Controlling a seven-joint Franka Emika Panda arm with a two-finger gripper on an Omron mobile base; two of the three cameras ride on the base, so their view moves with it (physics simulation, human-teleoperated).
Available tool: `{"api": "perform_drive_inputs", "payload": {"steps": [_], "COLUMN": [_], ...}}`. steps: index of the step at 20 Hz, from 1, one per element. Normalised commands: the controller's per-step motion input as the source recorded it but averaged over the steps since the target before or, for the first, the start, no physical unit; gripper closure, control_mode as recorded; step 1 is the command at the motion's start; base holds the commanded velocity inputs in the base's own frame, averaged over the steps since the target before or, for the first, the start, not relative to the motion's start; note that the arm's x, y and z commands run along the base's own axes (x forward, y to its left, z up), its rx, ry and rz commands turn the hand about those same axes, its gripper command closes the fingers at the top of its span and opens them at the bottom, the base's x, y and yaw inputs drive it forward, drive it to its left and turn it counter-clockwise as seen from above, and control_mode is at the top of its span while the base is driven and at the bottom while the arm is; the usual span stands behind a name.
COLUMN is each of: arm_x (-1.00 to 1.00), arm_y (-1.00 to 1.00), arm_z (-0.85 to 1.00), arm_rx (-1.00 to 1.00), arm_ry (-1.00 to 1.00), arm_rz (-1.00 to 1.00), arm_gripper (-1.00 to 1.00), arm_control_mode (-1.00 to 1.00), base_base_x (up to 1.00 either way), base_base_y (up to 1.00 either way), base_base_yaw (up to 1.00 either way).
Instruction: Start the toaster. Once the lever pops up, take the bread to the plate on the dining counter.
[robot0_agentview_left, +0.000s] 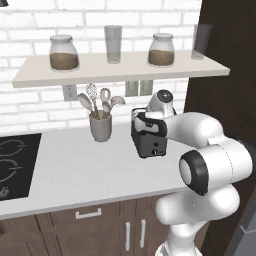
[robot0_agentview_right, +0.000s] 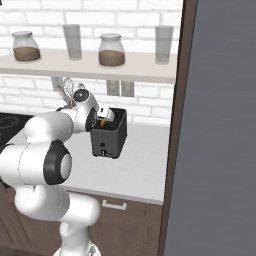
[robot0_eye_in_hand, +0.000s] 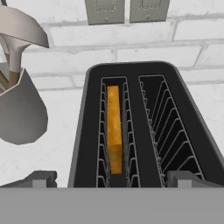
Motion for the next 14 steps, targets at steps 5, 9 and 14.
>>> {"api": "perform_drive_inputs", "payload": {"steps": [5, 9, 14], "arm_x": [0.0, 0.0, 0.0], "arm_y": [0.0, 0.0, 0.0], "arm_z": [0.0, 0.0, 0.0], "arm_rx": [0.0, 0.0, 0.0], "arm_ry": [0.0, 0.0, 0.0], "arm_rz": [0.0, 0.0, 0.0], "arm_gripper": [-1.0, -1.0, -1.0], "arm_control_mode": [-1.0, -1.0, -1.0], "base_base_x": [0.0, 0.0, 0.0], "base_base_y": [0.0, 0.0, 0.0], "base_base_yaw": [0.0, 0.0, 0.0]}}
